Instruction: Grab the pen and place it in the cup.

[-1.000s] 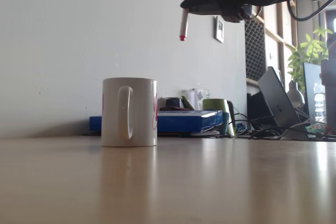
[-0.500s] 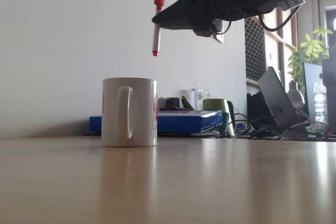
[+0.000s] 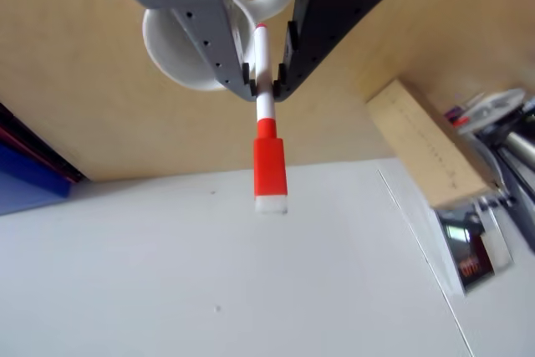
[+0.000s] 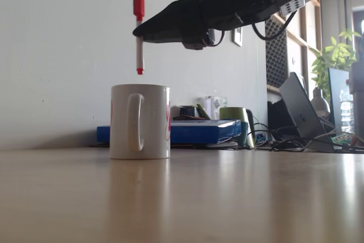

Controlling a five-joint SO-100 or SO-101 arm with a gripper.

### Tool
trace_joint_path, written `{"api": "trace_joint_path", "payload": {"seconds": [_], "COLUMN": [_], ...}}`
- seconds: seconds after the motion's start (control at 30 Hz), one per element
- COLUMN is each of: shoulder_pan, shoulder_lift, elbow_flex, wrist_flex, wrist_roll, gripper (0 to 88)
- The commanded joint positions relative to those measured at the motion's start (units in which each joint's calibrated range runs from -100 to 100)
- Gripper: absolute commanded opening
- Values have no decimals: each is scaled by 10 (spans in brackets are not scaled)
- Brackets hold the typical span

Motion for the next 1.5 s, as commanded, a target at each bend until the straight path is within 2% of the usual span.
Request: {"api": "trace_joint_path", "payload": {"seconds": [0.0, 0.23, 1.33, 1.4, 1.47], "shoulder_pan": [4, 29, 53, 52, 52], "shoulder_lift": [12, 25, 78, 78, 80], "elbow_flex": [-29, -31, -30, -30, -30], "wrist_flex": [-27, -65, -66, -66, -63], "wrist_roll": [0, 1, 0, -3, -4], "gripper": [10, 10, 15, 34, 90]}}
